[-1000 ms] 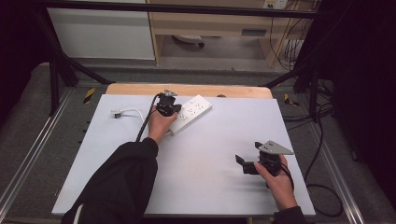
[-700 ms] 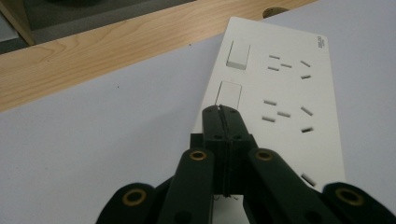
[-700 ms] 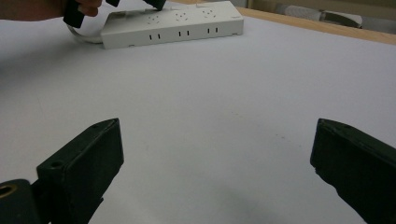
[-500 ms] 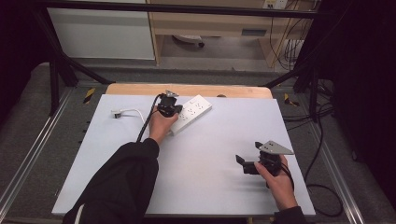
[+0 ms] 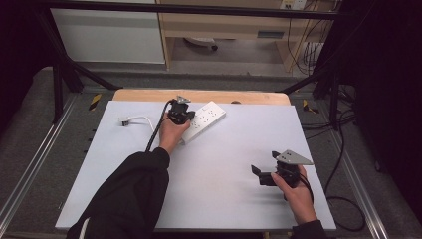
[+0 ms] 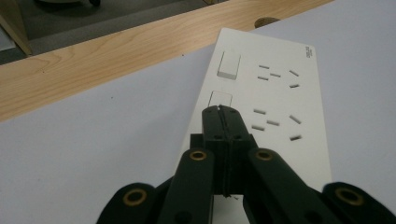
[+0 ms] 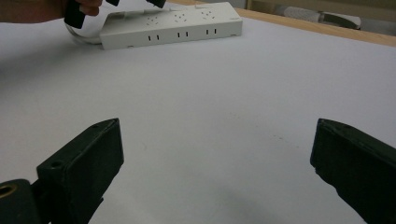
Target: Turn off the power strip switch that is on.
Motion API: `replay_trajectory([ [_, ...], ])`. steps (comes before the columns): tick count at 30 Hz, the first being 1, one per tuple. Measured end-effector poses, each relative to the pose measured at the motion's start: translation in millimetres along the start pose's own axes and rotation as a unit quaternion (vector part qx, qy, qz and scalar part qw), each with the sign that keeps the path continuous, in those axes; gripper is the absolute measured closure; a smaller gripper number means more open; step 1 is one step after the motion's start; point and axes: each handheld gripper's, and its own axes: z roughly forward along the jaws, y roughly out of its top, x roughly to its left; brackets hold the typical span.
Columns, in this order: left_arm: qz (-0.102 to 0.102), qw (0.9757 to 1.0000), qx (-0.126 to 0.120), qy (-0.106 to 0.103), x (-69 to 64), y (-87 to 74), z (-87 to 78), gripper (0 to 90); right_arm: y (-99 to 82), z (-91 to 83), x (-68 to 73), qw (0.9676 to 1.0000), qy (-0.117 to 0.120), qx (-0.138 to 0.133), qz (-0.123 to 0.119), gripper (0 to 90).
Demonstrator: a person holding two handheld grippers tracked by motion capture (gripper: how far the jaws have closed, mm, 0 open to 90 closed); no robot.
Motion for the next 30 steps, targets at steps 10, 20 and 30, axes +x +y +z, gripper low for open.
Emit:
replay_trajectory([
  [10, -0.010, 0.9996, -0.025, -0.006, -0.2, 0.8, -4.6, 90.0, 0.0, 0.1, 0.0, 1.0000, 0.000, 0.000, -0.001, 3.1],
  [20, -0.009, 0.9990, -0.041, -0.017, -5.5, 3.7, -9.8, 90.0, -0.1, -0.3, -0.2, 1.0000, 0.000, 0.000, 0.001, 3.1],
  [30, -0.003, 0.9982, -0.054, -0.026, -11.6, 8.1, -15.2, 78.6, -0.1, -0.8, -0.7, 1.0000, -0.001, -0.001, 0.002, 3.1],
])
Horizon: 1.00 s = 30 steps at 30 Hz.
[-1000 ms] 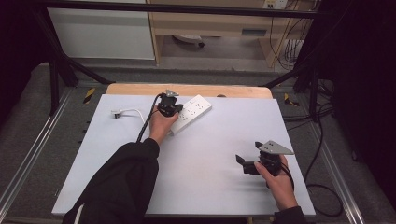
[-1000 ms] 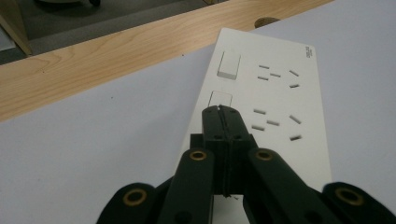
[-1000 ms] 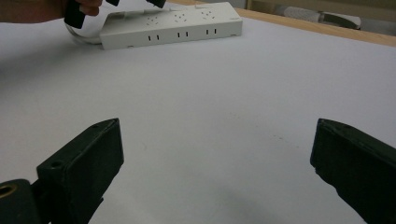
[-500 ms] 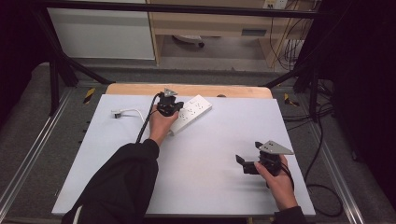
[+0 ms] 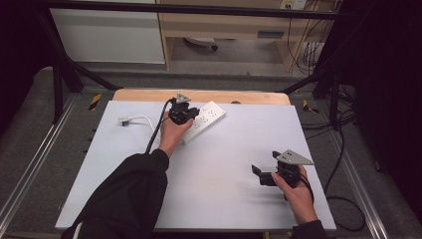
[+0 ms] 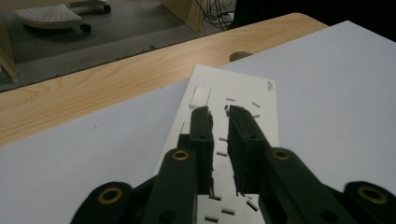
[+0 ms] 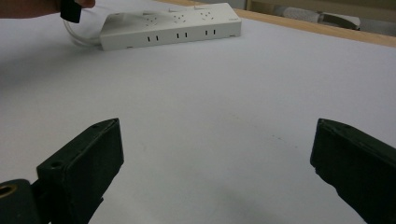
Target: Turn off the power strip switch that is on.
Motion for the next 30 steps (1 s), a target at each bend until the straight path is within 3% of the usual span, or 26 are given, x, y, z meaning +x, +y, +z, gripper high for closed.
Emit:
replay_trajectory([
  [4, -0.002, 1.0000, -0.005, 0.004, -0.5, 1.8, -1.7, 68.4, 0.0, 0.0, -0.2, 1.0000, 0.000, 0.001, 0.001, 3.1],
  [15, -0.012, 0.9999, -0.007, -0.001, 0.6, 2.6, -3.2, 54.4, 0.0, 0.4, 0.2, 1.0000, 0.000, 0.001, -0.001, 3.1],
  [19, -0.018, 0.9998, -0.005, -0.003, 0.4, 2.3, -2.8, 43.2, -0.1, 0.5, 0.3, 1.0000, 0.000, 0.002, -0.002, 3.1],
  [24, -0.025, 0.9997, 0.005, 0.003, -0.6, 1.3, -1.1, 22.1, -0.1, 0.7, 0.4, 1.0000, 0.000, 0.002, -0.002, 3.1],
  [30, -0.037, 0.9993, -0.001, -0.005, 0.5, 2.8, -3.3, 9.1, -0.2, 1.3, 0.8, 1.0000, 0.001, 0.005, -0.003, 3.0],
])
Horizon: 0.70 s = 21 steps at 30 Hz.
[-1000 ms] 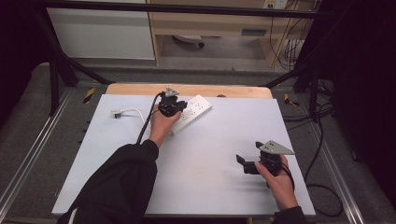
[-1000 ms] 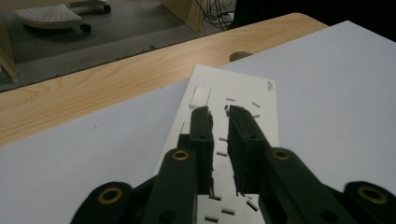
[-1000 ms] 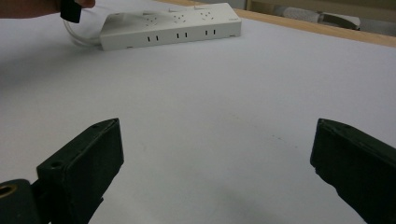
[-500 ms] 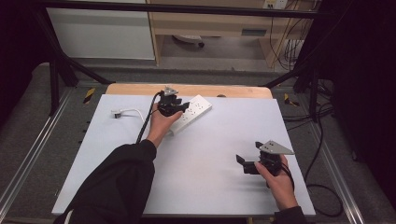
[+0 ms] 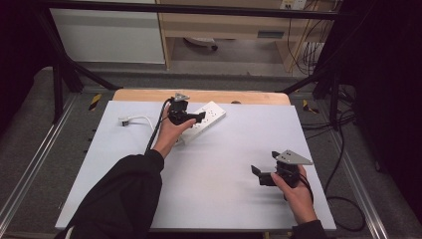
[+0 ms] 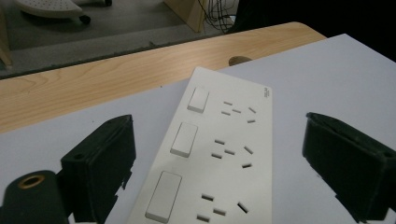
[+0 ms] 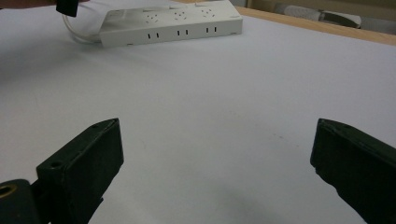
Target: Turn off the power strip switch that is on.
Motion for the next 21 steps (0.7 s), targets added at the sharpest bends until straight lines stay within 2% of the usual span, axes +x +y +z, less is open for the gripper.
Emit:
replay_trajectory([
  [5, -0.004, 1.0000, -0.005, -0.007, -0.6, 1.9, -2.6, 7.1, -0.1, -0.1, -0.2, 1.0000, -0.001, 0.001, 0.000, 3.0],
  [11, 0.001, 0.9999, -0.005, -0.013, -4.1, 5.3, -8.5, 7.1, 0.0, -0.3, 0.0, 1.0000, -0.001, 0.001, 0.000, 2.8],
  [21, 0.002, 0.9998, -0.014, -0.016, -7.2, 11.5, -19.0, 7.1, 0.1, -0.2, -0.7, 1.0000, -0.002, -0.001, -0.001, 2.5],
])
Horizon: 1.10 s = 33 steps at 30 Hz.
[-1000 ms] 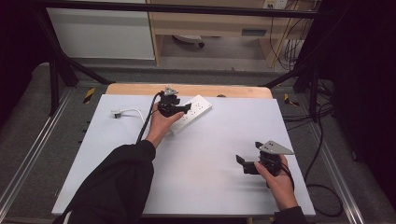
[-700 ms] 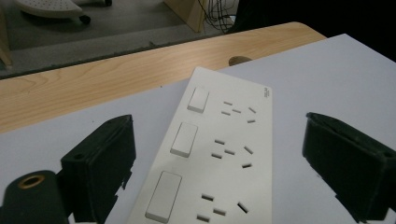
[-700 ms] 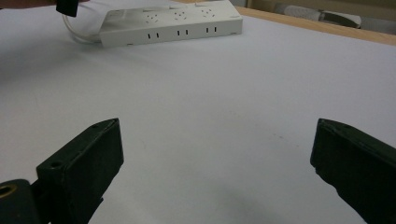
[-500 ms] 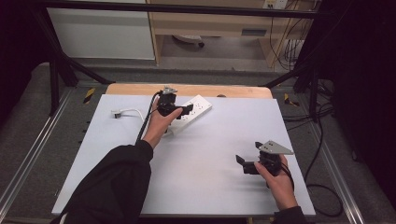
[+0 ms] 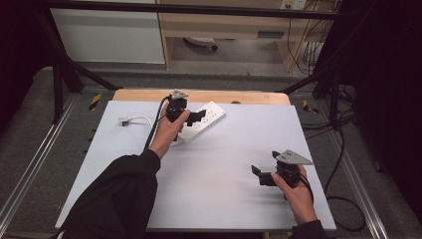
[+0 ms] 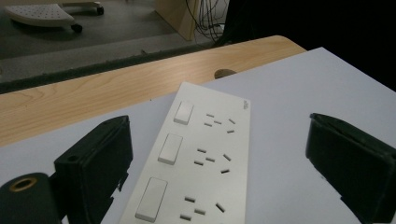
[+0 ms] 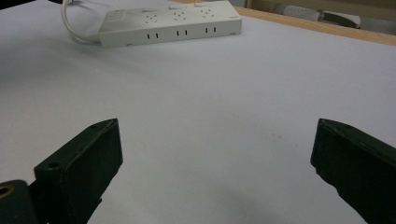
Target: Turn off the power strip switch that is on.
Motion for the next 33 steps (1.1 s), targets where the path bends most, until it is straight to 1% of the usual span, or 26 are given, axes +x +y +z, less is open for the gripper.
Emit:
replay_trajectory([
  [7, 0.000, 1.0000, 0.000, -0.003, -4.0, 6.7, -14.0, 7.1, 0.2, -0.4, 0.4, 1.0000, 0.005, -0.002, -0.001, 2.3],
  [8, 0.000, 1.0000, 0.000, -0.003, -4.0, 6.7, -14.0, 7.1, 0.2, -0.4, 0.4, 1.0000, 0.005, -0.002, -0.001, 2.3],
  [9, 0.001, 1.0000, 0.001, -0.004, -5.2, 7.9, -17.6, 7.1, 0.2, -0.4, 0.5, 1.0000, 0.006, -0.002, -0.001, 2.2],
  [10, 0.001, 1.0000, 0.001, -0.004, -5.2, 7.9, -17.6, 7.1, 0.2, -0.4, 0.5, 1.0000, 0.006, -0.002, -0.001, 2.2],
  [11, 0.003, 0.9999, 0.004, -0.010, -5.6, 8.9, -21.7, 7.1, 0.3, -0.4, 0.6, 1.0000, 0.007, -0.002, -0.001, 2.2],
  [12, 0.003, 0.9999, 0.004, -0.010, -5.6, 8.9, -21.7, 7.1, 0.4, -0.5, 0.7, 1.0000, 0.008, -0.002, -0.001, 2.2],
  [13, 0.003, 0.9999, -0.004, -0.012, -6.2, 9.4, -26.0, 7.1, 0.4, -0.5, 0.7, 1.0000, 0.008, -0.003, 0.000, 2.2],
  [18, 0.003, 0.9999, -0.011, -0.012, -7.6, 10.2, -32.6, 7.1, 0.3, -0.4, 0.5, 0.9999, 0.010, -0.004, 0.000, 2.0],
  [20, 0.005, 0.9997, -0.017, -0.014, -9.4, 10.4, -37.9, 7.1, 0.3, -0.3, 0.7, 0.9999, 0.012, -0.004, 0.000, 2.0],
  [22, 0.006, 0.9997, -0.021, -0.014, -10.3, 10.7, -39.5, 7.1, 0.3, -0.2, 0.8, 0.9999, 0.013, -0.005, -0.001, 2.0],
  [23, 0.009, 0.9995, -0.027, -0.014, -11.6, 11.3, -43.5, 7.2, 0.3, -0.1, 0.8, 0.9999, 0.014, -0.004, -0.001, 2.0],
  [24, 0.009, 0.9995, -0.027, -0.014, -11.6, 11.3, -43.5, 7.2, 0.3, 0.1, 0.7, 0.9999, 0.014, -0.004, -0.001, 2.0],
  [25, 0.010, 0.9994, -0.032, -0.012, -12.9, 12.1, -47.6, 7.1, 0.2, 0.3, 0.8, 0.9999, 0.014, -0.003, -0.001, 2.0],
  [26, 0.010, 0.9994, -0.032, -0.012, -12.9, 12.1, -47.6, 7.1, 0.3, 0.5, 0.8, 0.9999, 0.014, -0.003, -0.001, 2.0],
  [27, 0.013, 0.9993, -0.033, -0.013, -13.9, 13.1, -52.1, 7.2, 0.3, 0.6, 0.9, 0.9999, 0.014, -0.003, -0.002, 2.0],
  [28, 0.013, 0.9993, -0.033, -0.013, -13.9, 13.1, -52.1, 7.1, 0.3, 0.6, 0.9, 0.9999, 0.014, -0.003, -0.002, 2.0],
  [29, 0.016, 0.9990, -0.038, -0.016, -15.5, 14.3, -55.7, 7.0, 0.4, 0.5, 1.3, 0.9999, 0.014, -0.003, -0.003, 2.0],
  [33, 0.020, 0.9988, -0.040, -0.018, -17.0, 16.2, -62.1, 6.8, 0.2, 0.8, 1.2, 0.9999, 0.012, -0.001, -0.002, 2.0],
])
